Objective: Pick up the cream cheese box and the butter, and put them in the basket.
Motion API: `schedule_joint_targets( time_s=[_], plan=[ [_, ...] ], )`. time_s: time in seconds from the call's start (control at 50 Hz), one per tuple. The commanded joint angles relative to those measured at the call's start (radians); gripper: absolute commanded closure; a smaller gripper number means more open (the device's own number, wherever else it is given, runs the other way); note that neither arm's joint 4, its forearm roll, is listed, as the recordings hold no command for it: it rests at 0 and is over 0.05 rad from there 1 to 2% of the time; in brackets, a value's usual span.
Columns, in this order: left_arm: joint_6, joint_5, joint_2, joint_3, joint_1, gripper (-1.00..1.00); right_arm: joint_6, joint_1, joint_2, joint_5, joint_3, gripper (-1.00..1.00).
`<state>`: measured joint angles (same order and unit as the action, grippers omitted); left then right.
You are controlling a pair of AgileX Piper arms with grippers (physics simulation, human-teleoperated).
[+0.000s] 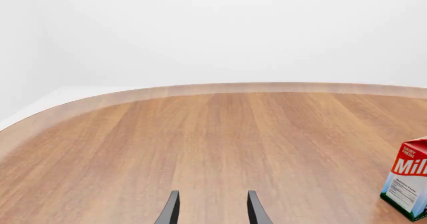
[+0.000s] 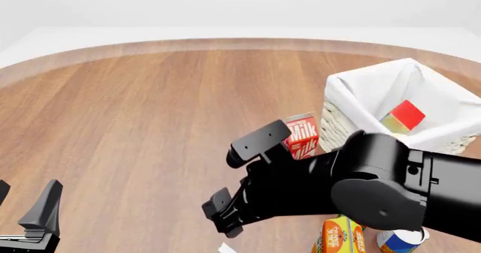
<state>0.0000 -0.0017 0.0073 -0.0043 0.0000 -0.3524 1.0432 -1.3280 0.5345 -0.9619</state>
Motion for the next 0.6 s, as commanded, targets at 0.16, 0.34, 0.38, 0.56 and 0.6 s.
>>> schedule_joint_targets(
  time_s=[0.16,0.34,0.38,0.56,0.6],
  plan=[
    [0.000,0.000,0.000,0.000,0.000,-1.00,-0.023,0.012,-0.004,-0.046,0.042,-1.00],
    [0.000,0.000,0.000,0.000,0.000,-1.00,-0.030,0.016,-0.021,-0.072,0.062,-1.00],
    [0.000,0.000,0.000,0.000,0.000,-1.00,-0.031,0.014,-0.021,-0.074,0.064,-1.00],
    [0.000,0.000,0.000,0.000,0.000,-1.00,-0.026,0.009,-0.023,-0.068,0.061,-1.00],
    [0.000,0.000,0.000,0.000,0.000,-1.00,-0.023,0.006,-0.028,-0.074,0.065,-1.00]
  ],
)
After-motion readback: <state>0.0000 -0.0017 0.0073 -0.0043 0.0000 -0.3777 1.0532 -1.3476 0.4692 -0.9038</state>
